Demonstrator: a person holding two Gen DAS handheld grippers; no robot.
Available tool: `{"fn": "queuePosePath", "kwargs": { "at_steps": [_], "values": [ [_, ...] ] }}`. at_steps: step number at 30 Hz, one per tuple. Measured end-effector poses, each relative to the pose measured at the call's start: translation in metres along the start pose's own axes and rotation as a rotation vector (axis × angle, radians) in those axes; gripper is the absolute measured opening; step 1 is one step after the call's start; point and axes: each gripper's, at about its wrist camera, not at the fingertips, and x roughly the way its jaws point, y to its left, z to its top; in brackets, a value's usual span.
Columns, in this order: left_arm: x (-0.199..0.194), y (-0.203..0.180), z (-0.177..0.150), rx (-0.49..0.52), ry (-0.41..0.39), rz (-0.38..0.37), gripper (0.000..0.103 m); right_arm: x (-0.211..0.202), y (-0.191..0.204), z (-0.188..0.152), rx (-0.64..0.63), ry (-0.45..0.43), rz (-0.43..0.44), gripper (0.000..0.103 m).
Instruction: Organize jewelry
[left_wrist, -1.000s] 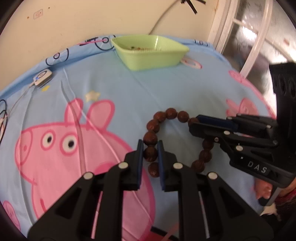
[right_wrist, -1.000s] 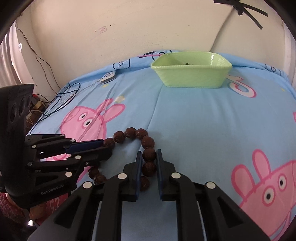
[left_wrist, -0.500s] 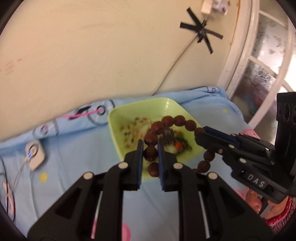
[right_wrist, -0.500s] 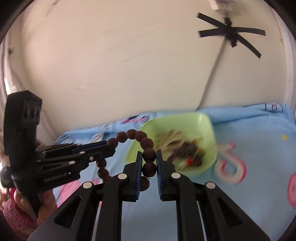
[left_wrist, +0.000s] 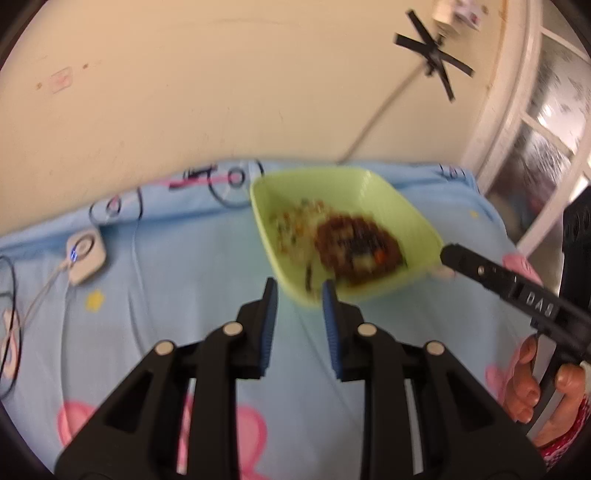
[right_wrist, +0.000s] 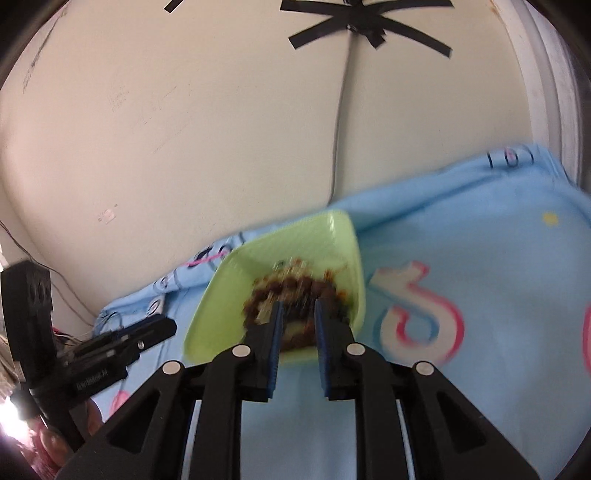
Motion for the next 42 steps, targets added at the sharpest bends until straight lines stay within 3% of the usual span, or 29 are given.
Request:
{"fn": "queuePosePath", "kwargs": {
  "at_steps": [2, 5, 9, 11, 13, 15, 20, 22, 24, 27, 34, 42],
  "values": [
    [-0.010, -0.005, -0.023, 0.008, 0.013, 0.016, 0.023, -0.014, 0.004, -0.017, 0.024, 0.005, 0.012, 0.000],
    [-0.021, -0.010, -0.054, 0.016, 0.042, 0.027, 0.026, -0.028, 0.010, -0.049, 0.052, 0.018, 0.024, 0.012],
    [-0.038, -0.015, -0.090, 0.021, 0.047, 0.063, 0.044, -0.044, 0.023, -0.088, 0.073, 0.043, 0.029, 0.013],
    [-0.048, -0.017, -0.103, 0.023, 0.029, 0.085, 0.046, -0.051, 0.031, -0.105, 0.073, 0.058, 0.031, 0.013],
    [-0.055, -0.016, -0.112, 0.025, 0.015, 0.098, 0.052, -0.058, 0.039, -0.119, 0.062, 0.064, 0.028, 0.013],
    [-0.063, -0.014, -0.122, 0.023, -0.017, 0.104, 0.067, -0.061, 0.048, -0.131, 0.041, 0.065, 0.019, 0.013],
    [-0.070, -0.011, -0.138, 0.015, -0.045, 0.137, 0.076, -0.066, 0.048, -0.157, 0.052, 0.069, 0.013, 0.013],
    [-0.079, -0.008, -0.139, 0.003, -0.093, 0.145, 0.084, -0.077, 0.051, -0.159, 0.023, 0.011, 0.023, 0.013],
    [-0.087, -0.008, -0.141, -0.006, -0.135, 0.138, 0.095, -0.076, 0.053, -0.160, 0.017, 0.014, 0.024, 0.013],
    [-0.099, -0.008, -0.143, -0.011, -0.184, 0.130, 0.097, -0.074, 0.051, -0.160, 0.024, 0.022, 0.027, 0.013],
    [-0.103, -0.011, -0.141, -0.002, -0.202, 0.169, 0.097, -0.078, 0.047, -0.160, 0.037, 0.008, 0.047, 0.013],
    [-0.126, -0.002, -0.148, -0.081, -0.349, 0.165, 0.097, -0.078, 0.047, -0.160, 0.040, 0.010, 0.060, 0.013]
  ]
}}
